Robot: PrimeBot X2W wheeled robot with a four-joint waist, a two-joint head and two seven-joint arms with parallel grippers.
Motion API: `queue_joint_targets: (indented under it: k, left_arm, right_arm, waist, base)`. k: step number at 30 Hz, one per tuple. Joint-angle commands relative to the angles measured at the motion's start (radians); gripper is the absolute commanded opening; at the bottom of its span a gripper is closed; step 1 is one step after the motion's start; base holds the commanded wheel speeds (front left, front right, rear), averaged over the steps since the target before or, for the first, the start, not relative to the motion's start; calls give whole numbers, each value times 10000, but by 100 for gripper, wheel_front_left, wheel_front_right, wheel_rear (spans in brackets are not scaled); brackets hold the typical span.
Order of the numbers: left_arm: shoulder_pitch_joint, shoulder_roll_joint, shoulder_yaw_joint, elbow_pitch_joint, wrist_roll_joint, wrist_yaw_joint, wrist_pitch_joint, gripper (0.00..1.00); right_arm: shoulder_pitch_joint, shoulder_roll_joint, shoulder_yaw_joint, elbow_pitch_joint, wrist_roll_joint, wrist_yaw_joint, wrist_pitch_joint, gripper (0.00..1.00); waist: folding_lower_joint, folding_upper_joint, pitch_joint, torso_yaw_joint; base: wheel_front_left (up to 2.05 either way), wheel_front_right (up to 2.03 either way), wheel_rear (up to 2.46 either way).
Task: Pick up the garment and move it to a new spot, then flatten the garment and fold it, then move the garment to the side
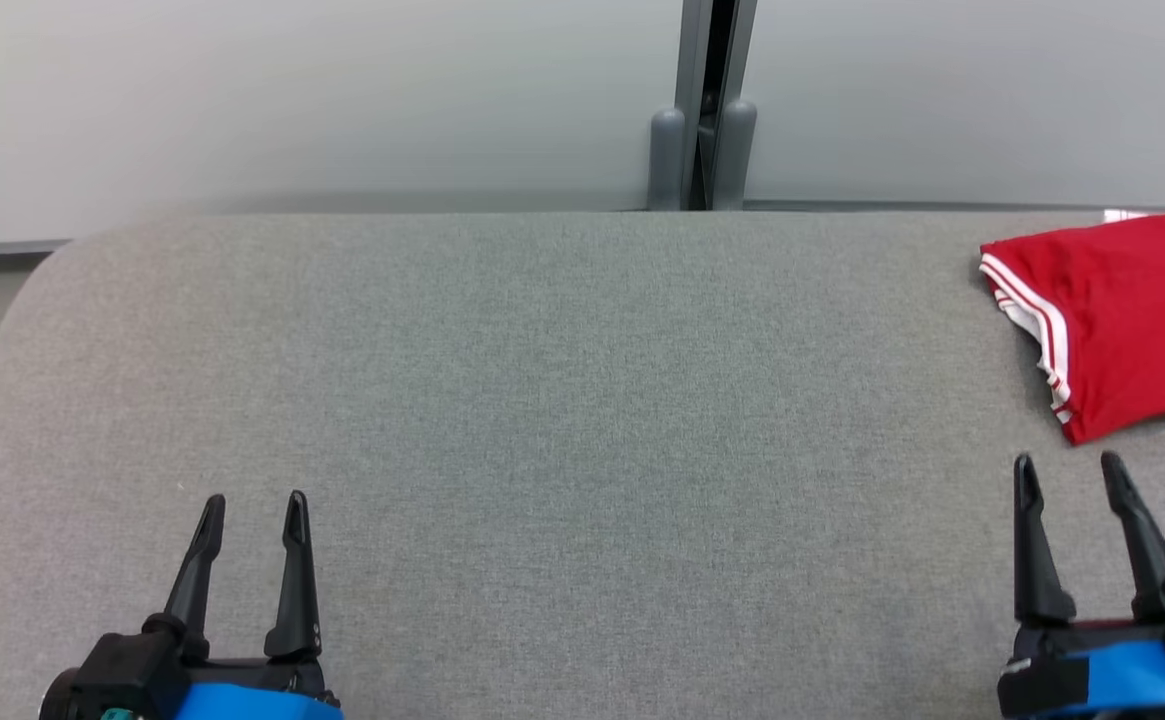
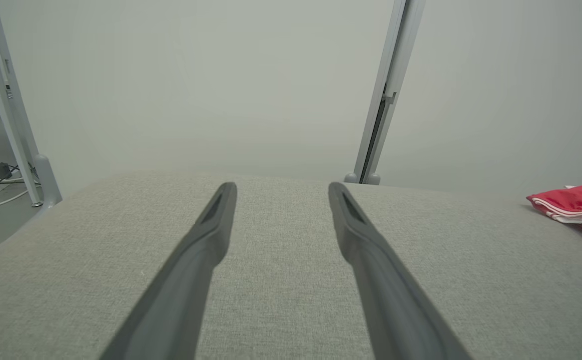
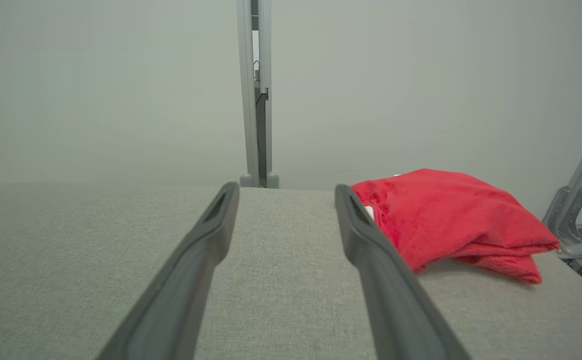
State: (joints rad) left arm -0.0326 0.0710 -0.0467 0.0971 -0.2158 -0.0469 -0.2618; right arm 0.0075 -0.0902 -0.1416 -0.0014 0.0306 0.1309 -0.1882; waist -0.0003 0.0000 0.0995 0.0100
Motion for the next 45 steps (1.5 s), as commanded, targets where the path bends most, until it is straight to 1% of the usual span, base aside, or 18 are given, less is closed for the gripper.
queue_joint_targets:
  k: [1, 5, 12, 22, 31, 32, 37, 45]
  left_arm:
    - [160, 5, 0, 21, 39, -47, -39, 100]
    - [333, -43, -44, 48, 37, -43, -40, 100]
    - [479, -87, -118, 128, -26, -97, -41, 100]
    - [631, -116, -99, 264, -8, -127, -42, 100]
    - [668, -131, -75, 302, -80, -161, -40, 100]
    - [563, -163, -113, 290, -45, -119, 0, 0]
    - [763, -253, -163, 748, -56, -118, 56, 0]
    - [568, -246, 56, 846, -1582, -198, 482, 0]
  right_arm:
    - [327, 115, 9, -173, 29, -4, 25, 100]
    - [886, 294, 136, -477, 96, -4, 23, 100]
    - [1259, 399, 149, -471, 156, -4, -34, 100]
    - [1436, 416, 185, -363, 272, -4, 51, 100]
    - [1402, 414, 211, -308, 357, -4, 73, 100]
    - [1319, 378, 198, -335, 330, 0, 75, 0]
    - [1345, 410, 212, 134, 345, 0, 123, 0]
    - [1062, 392, 243, 381, 2074, 0, 422, 0]
  waist:
    - [3, 0, -156, 40]
    - [3, 0, -368, 26]
    - [3, 0, -621, 32]
    - [3, 0, -970, 22]
    - [3, 0, -1013, -3]
    - [3, 0, -1014, -2]
    - [3, 0, -1016, -4]
    - [3, 0, -1013, -10]
  base:
    - [0, 0, 0]
    - [0, 0, 0]
    - [0, 0, 0]
    - [0, 0, 0]
    - [0, 0, 0]
    - [0, 0, 0]
    - [0, 0, 0]
    - [0, 0, 0]
